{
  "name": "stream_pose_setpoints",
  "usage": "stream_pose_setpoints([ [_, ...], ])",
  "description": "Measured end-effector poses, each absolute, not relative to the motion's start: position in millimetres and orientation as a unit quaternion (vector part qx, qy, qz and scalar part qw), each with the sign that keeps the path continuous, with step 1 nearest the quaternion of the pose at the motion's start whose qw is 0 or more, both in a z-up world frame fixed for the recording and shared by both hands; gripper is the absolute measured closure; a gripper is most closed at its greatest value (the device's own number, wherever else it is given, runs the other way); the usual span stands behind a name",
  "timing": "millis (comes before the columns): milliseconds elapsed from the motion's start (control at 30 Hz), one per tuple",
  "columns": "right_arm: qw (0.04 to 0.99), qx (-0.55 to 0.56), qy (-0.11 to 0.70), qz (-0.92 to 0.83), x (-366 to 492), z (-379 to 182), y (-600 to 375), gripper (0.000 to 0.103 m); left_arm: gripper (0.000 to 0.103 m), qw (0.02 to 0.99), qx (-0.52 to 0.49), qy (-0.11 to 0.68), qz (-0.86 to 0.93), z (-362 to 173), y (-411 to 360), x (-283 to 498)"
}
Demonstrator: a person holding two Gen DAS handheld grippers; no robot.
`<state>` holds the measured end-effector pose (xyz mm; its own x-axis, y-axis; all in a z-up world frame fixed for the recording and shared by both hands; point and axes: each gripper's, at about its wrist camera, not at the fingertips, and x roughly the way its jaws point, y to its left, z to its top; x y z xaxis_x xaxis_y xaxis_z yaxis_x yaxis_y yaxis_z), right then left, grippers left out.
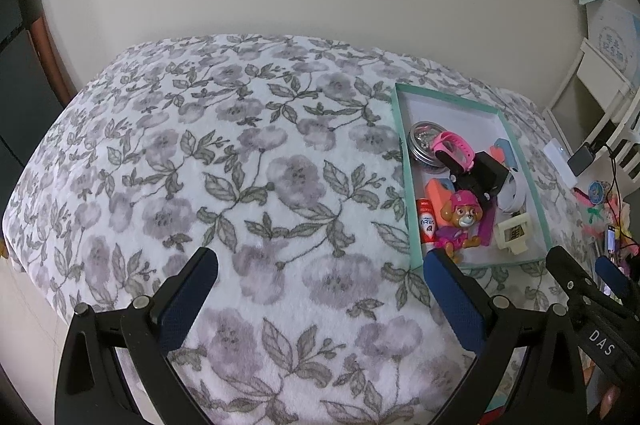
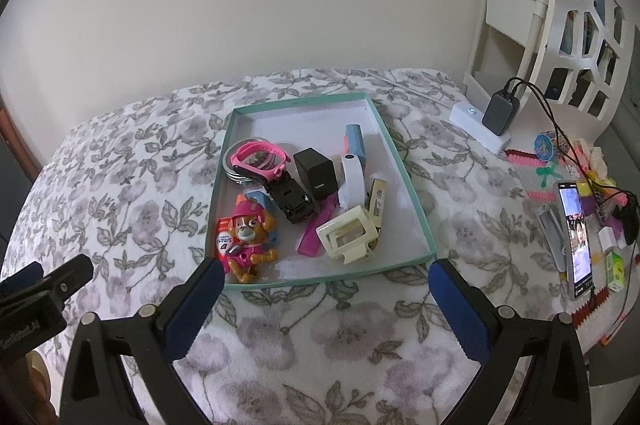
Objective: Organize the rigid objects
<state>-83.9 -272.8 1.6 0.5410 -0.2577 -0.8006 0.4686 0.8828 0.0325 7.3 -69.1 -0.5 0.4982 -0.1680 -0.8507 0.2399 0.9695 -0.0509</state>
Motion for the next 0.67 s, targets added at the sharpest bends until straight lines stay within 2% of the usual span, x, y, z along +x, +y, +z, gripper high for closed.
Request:
stream_pose_setpoints([
  [667, 0.862, 0.129, 0.448, -0.201, -76.4, -6.9, -273.2, 0.0, 0.001, 0.865, 0.051, 0.482, -0.125, -0.5, -71.9, 6.8],
])
